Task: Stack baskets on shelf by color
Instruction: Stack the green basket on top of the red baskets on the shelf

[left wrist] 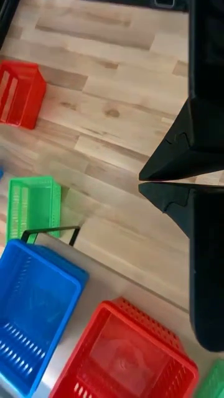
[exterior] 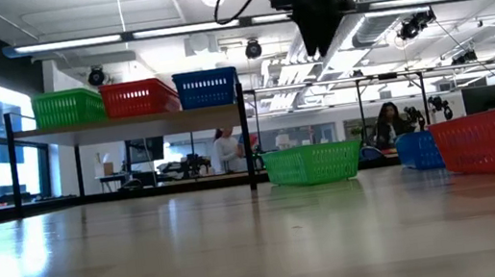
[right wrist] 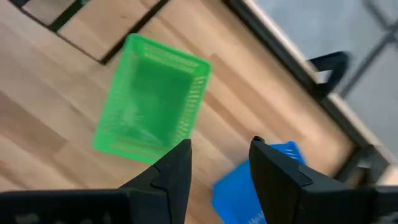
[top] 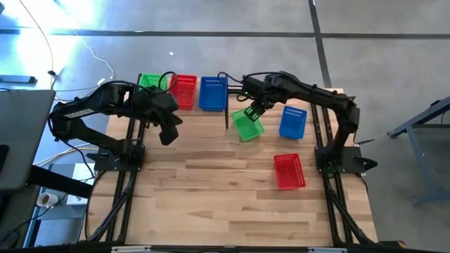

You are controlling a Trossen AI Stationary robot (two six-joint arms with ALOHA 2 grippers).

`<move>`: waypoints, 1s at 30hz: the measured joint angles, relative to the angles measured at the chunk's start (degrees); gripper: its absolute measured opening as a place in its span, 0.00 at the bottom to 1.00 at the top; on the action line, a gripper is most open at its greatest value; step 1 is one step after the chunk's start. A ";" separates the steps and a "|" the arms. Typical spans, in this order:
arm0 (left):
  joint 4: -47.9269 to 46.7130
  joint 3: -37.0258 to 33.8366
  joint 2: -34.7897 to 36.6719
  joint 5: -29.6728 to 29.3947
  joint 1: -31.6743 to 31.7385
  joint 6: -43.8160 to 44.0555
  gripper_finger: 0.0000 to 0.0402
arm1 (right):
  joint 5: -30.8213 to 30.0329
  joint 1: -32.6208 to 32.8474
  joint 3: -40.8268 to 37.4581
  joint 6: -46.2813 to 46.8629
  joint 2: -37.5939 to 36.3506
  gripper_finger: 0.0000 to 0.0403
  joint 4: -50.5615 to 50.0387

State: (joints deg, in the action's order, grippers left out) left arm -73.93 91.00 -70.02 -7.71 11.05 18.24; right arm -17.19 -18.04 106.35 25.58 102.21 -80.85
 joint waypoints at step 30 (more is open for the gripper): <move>-4.26 0.00 -0.04 -8.36 0.13 4.09 0.02 | 12.12 -9.13 -21.10 -0.01 -1.67 0.51 24.01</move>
State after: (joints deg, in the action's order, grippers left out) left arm -78.19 91.00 -70.06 -16.07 11.18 22.33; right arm -5.07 -27.17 85.25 25.57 100.54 -56.83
